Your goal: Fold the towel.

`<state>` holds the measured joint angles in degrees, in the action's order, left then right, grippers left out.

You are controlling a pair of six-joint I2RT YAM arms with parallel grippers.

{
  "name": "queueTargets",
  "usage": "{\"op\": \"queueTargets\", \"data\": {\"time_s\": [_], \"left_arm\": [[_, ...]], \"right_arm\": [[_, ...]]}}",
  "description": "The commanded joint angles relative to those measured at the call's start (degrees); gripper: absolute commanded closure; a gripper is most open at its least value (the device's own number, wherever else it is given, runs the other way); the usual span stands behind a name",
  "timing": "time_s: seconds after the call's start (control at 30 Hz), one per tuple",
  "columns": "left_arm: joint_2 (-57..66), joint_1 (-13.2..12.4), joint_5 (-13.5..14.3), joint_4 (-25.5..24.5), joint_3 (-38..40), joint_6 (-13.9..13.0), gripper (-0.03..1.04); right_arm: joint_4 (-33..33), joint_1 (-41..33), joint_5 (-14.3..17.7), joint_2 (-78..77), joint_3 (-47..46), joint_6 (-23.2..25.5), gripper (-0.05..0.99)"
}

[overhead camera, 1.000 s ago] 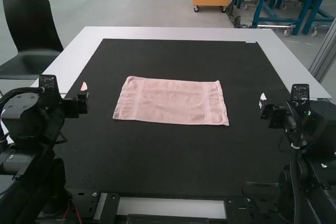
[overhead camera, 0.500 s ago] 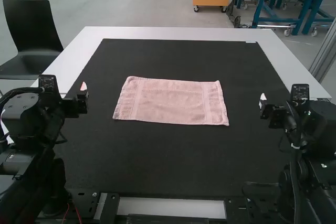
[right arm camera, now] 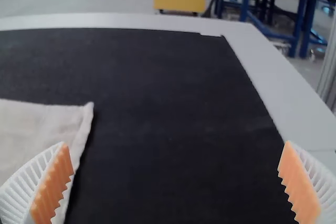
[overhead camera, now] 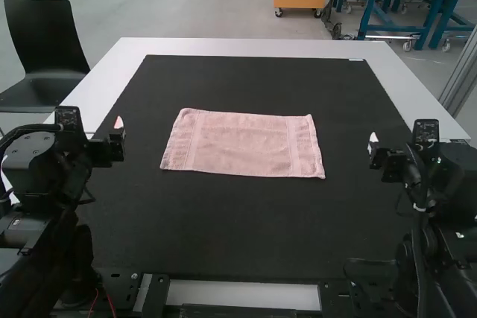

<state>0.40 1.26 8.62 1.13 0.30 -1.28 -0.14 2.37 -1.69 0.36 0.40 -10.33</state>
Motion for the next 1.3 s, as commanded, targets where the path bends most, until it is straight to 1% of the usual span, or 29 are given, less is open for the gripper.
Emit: {"op": "queueTargets", "data": {"time_s": [0.0, 0.3, 0.33, 0.37, 0.4, 0.43, 0.5, 0.53, 0.57, 0.6, 0.63, 0.67, 0.77, 0.83, 0.87, 0.9, 0.93, 0.97, 1.0, 1.03, 1.07, 1.1, 1.13, 1.17, 1.2, 1.23, 1.27], "left_arm": [[-0.4, 0.41, 0.52, 0.46, -0.3, -0.65, 0.04], [-0.4, 0.41, -0.27, 0.46, -0.3, -0.65, 0.04], [-0.4, 0.41, -0.27, 0.46, -0.3, -0.65, 0.04], [-0.4, 0.33, -0.27, 0.46, -0.3, -0.65, 0.04], [-0.4, 0.33, -0.27, 0.81, -0.3, -1.45, 0.04], [-0.4, 0.33, -0.27, 1.25, -0.3, -3.82, 0.04], [-0.4, 0.5, -0.27, 3.18, -0.3, -12.96, 0.04], [-0.4, 0.41, -0.27, 3.97, -0.3, -15.6, 0.04], [-0.4, 0.5, -0.27, 4.76, -0.3, -17.62, 0.04], [-0.4, 0.5, -0.27, 5.55, -0.3, -20.25, 0.04], [-0.4, 0.5, -0.27, 5.99, -0.3, -21.05, 0.04], [-0.4, 0.41, -0.27, 6.87, -0.3, -21.05, 0.04], [-0.4, 0.41, -0.27, 9.07, -0.3, -20.78, 0.06], [-0.4, 0.33, -0.1, 10.74, -0.3, -21.05, 0.06], [-0.4, 0.15, -0.1, 11.44, -0.3, -21.4, 0.06], [-0.4, -0.03, 0.08, 12.15, -0.3, -22.36, 0.06], [-0.32, -0.2, 0.69, 12.41, -0.3, -24.3, 0.05], [-0.4, -0.38, 0.78, 12.76, -0.3, -27.2, 0.05], [-0.4, -0.38, 0.43, 12.85, -0.3, -30.71, 0.05], [-0.4, -0.2, 0.25, 13.29, -0.3, -32.3, 0.05], [-0.4, -0.11, 0.25, 15.05, -0.3, -32.3, 0.05], [-0.4, -0.11, 0.43, 17.6, -0.3, -31.94, 0.05], [-0.4, -0.2, 0.78, 20.14, 0.06, -31.59, 0.05], [-0.32, -0.29, 0.96, 21.37, 0.67, -31.24, 0.05], [-0.05, -0.11, 0.96, 21.9, 2.17, -31.24, 0.05], [0.65, 0.06, 0.61, 20.67, 4.63, -31.24, 0.05], [1.88, 0.15, -0.1, 19.09, 7.26, -30.54, 0.05]], "right_arm": [[-0.39, 0.44, -1.21, -0.27, -0.4, -0.48, 0.03], [-0.12, 0.53, -1.29, -0.27, -0.32, -0.13, 0.03], [0.23, 0.53, -1.21, -0.18, -0.32, -0.83, 0.03], [0.85, 0.44, -0.85, -0.27, -0.23, -3.56, 0.03], [1.37, 0.53, -0.5, -0.27, -0.23, -7.43, 0.03], [3.04, 0.53, -0.42, -0.27, -0.32, -11.29, 0.03], [6.47, 0.53, -0.33, -0.18, -0.4, -14.99, 0.03], [7.44, 0.44, -0.15, -0.27, -0.4, -20.26, 0.03], [7.35, 0.44, -0.15, -0.27, -0.4, -25.71, 0.03], [7.26, 0.44, -0.42, -0.27, -0.4, -32.21, 0.03], [7.0, 0.44, -0.33, -0.27, -0.4, -38.19, 0.03], [7.0, 0.44, -0.33, -0.27, -0.32, -39.42, 0.03], [7.61, 0.53, -0.33, -0.18, -0.32, -39.24, 0.03], [8.23, 0.53, -0.85, -0.27, -0.4, -37.66, 0.03], [9.02, 0.44, -0.94, -0.27, -0.4, -37.31, 0.03], [9.28, 0.44, -1.12, -0.27, -0.4, -37.31, 0.03], [9.63, 0.44, -1.38, -0.27, -0.4, -37.22, 0.03], [10.34, 0.44, -1.38, -0.27, -0.4, -37.05, 0.03], [12.01, 0.53, -1.29, -0.27, -0.4, -36.08, 0.03], [15.0, 0.7, -1.21, -0.18, -0.49, -34.15, 0.03], [17.02, 1.06, -0.59, -0.27, -0.4, -33.44, 0.03], [19.57, 1.23, 0.82, -0.18, -0.32, -32.91, 0.03], [21.15, 1.5, 1.52, -0.01, 0.47, -32.3, 0.03], [20.97, 1.76, 1.52, 0.25, 2.32, -30.89, 0.03], [20.18, 2.02, 1.87, 1.13, 4.52, -28.52, 0.03], [19.48, 2.29, 2.13, 2.8, 6.71, -26.76, 0.03], [19.39, 2.55, 2.57, 5.0, 9.0, -24.74, 0.03]]}}
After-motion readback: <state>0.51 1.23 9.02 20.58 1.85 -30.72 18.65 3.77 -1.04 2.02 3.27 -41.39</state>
